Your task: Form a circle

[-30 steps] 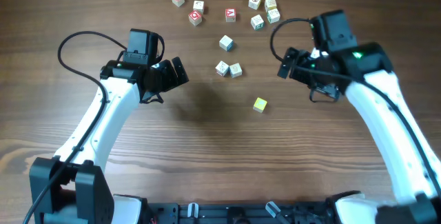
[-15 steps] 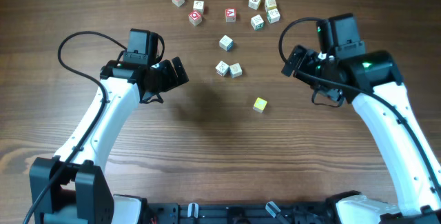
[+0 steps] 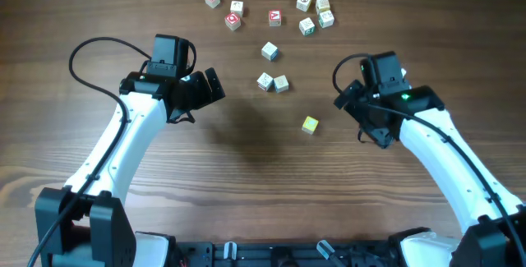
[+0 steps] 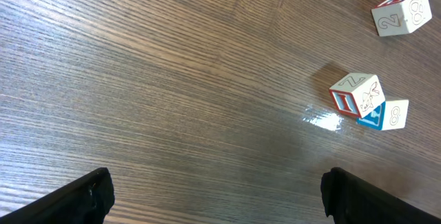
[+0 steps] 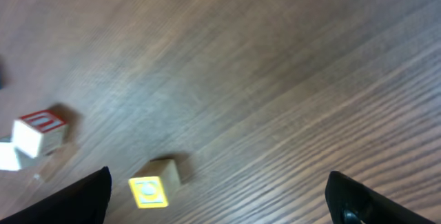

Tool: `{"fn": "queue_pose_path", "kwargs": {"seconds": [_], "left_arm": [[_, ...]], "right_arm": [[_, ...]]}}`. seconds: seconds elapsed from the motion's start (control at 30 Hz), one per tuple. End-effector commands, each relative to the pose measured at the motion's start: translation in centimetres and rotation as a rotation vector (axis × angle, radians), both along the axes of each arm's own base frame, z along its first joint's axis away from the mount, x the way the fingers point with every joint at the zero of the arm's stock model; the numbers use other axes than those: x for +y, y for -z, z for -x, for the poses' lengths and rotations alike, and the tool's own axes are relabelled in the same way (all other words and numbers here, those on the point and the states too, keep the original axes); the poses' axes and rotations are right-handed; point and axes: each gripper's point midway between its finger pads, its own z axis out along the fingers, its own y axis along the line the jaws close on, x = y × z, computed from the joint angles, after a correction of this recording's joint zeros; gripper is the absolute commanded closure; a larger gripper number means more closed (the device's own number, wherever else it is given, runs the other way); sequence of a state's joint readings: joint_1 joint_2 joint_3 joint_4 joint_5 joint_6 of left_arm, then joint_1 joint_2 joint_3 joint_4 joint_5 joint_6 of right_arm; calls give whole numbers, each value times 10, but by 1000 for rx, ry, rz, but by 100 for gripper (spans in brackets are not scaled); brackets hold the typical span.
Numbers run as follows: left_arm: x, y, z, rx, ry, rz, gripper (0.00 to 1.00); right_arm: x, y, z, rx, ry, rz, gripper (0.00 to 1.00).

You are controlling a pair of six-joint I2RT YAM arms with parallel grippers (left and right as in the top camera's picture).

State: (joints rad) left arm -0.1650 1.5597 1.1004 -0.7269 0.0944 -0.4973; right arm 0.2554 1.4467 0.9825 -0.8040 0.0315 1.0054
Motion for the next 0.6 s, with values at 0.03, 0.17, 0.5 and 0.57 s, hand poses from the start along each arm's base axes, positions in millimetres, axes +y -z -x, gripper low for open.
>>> {"fn": "queue_pose_path", "kwargs": {"seconds": [0.03, 0.17, 0.5, 0.57], "left_arm": [[4, 0, 0, -4, 8, -16, 0], [4, 0, 0, -3, 8, -16, 0], [4, 0, 0, -3, 8, -15, 0], [4, 0, 0, -3, 8, -16, 0]], "right_arm": [[-3, 2, -7, -28, 49, 1, 10], [-1, 3, -14, -62, 74, -18, 39], [-1, 30, -11, 13, 148, -20, 87], [0, 39, -11, 36, 167, -22, 94]]}}
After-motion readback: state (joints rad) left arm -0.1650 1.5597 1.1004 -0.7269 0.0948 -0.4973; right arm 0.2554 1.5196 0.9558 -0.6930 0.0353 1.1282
